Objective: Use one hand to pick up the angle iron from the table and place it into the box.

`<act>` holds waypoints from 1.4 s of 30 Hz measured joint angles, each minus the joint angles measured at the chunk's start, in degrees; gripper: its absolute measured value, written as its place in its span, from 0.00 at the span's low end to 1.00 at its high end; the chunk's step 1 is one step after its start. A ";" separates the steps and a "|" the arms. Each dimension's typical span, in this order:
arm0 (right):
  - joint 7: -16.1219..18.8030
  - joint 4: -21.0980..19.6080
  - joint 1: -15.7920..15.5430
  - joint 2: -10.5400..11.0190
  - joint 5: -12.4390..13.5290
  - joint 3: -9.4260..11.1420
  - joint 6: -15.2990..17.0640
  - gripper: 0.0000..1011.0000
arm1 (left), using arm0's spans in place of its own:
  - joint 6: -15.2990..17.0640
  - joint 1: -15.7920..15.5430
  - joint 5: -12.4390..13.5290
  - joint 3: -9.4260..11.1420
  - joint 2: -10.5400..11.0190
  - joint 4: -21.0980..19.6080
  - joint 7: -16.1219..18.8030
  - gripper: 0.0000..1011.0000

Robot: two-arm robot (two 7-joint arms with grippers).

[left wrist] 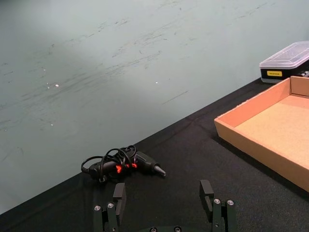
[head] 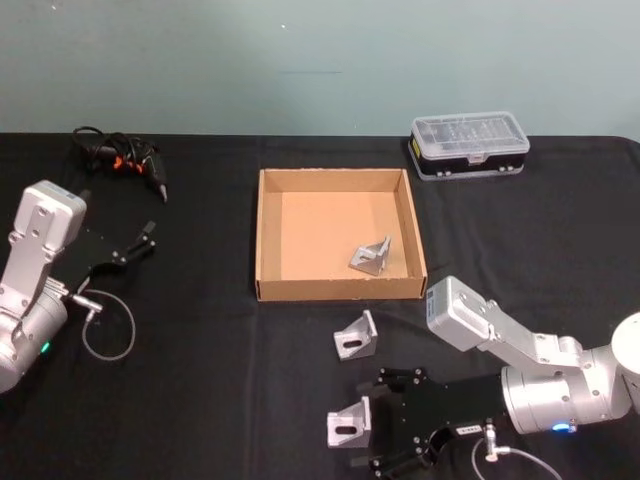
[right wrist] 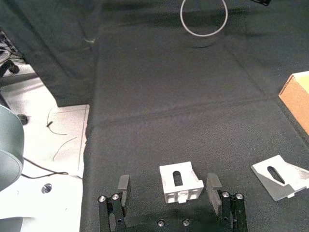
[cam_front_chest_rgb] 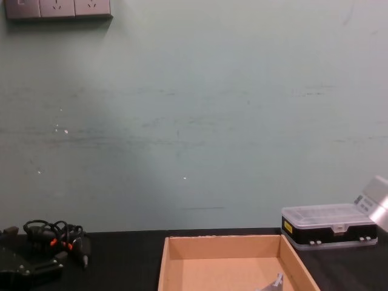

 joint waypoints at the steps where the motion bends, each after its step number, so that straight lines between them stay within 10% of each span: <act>1: 0.00 0.00 0.00 0.00 0.00 0.00 0.00 0.99 | 0.00 0.00 0.00 0.00 0.00 0.00 0.00 0.99; 23: -2.03 1.63 0.37 -1.32 -0.49 -0.56 -0.40 0.96 | 0.00 0.00 0.00 0.00 0.00 0.00 0.00 0.99; 42: -1.91 1.78 0.49 -1.30 -0.89 -0.50 -0.65 0.45 | 0.00 0.00 0.00 0.00 0.00 0.00 0.00 0.99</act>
